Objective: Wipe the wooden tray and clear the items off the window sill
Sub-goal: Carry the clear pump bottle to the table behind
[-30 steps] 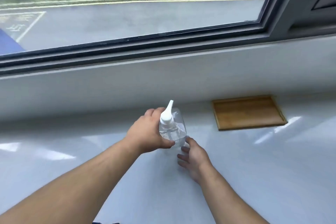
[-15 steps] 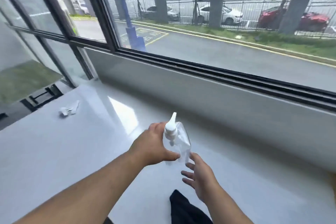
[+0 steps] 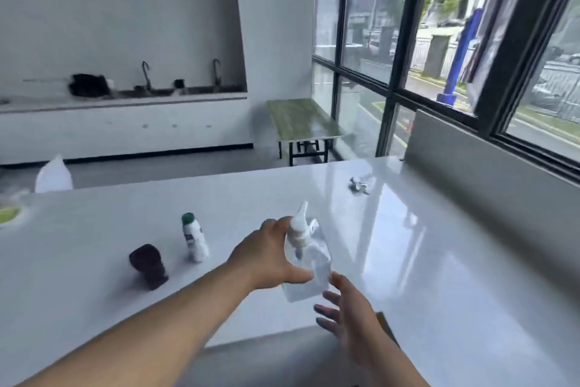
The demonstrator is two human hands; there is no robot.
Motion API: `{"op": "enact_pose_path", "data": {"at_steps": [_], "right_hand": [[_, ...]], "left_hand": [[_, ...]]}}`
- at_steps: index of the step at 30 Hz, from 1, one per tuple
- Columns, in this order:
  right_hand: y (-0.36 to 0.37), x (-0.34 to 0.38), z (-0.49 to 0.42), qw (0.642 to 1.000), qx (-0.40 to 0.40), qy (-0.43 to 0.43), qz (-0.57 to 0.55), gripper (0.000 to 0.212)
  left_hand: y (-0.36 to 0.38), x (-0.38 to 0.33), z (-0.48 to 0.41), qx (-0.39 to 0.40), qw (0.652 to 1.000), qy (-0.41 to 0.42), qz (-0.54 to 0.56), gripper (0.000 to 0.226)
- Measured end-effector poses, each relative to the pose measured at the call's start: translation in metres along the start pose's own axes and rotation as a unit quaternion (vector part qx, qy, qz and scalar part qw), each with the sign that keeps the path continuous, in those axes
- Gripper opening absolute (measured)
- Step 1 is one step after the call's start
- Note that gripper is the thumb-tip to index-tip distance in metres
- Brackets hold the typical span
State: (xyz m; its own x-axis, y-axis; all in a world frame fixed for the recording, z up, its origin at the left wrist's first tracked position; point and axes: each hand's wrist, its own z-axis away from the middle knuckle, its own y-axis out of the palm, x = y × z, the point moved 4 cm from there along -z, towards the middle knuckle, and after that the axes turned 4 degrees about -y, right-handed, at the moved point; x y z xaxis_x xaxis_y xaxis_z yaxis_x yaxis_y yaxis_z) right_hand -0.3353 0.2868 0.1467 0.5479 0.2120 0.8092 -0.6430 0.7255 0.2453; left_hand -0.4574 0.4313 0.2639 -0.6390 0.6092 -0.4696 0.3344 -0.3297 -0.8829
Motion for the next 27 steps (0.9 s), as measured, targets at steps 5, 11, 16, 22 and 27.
{"op": "enact_pose_path", "data": {"at_steps": [5, 11, 16, 22, 27], "right_hand": [[0.123, -0.023, -0.023, 0.996, 0.077, 0.022, 0.043, 0.037], [0.196, -0.041, -0.07, 0.991, 0.101, 0.046, 0.072, 0.043], [0.222, -0.036, -0.139, 0.989, 0.11, 0.06, 0.076, 0.036], [0.245, -0.027, -0.236, 0.985, 0.104, 0.111, 0.086, 0.035], [0.254, -0.027, -0.317, 0.98, 0.089, 0.139, 0.11, 0.039]], "left_hand": [[-0.058, 0.118, 0.015, -0.057, 0.995, -0.079, 0.008, 0.082], [-0.075, 0.201, 0.002, -0.066, 0.988, -0.138, 0.018, 0.094], [-0.071, 0.238, -0.049, -0.048, 0.988, -0.148, 0.006, 0.096], [-0.051, 0.268, -0.142, 0.019, 0.988, -0.155, -0.016, 0.119], [-0.019, 0.293, -0.219, 0.058, 0.983, -0.166, -0.047, 0.121]]}}
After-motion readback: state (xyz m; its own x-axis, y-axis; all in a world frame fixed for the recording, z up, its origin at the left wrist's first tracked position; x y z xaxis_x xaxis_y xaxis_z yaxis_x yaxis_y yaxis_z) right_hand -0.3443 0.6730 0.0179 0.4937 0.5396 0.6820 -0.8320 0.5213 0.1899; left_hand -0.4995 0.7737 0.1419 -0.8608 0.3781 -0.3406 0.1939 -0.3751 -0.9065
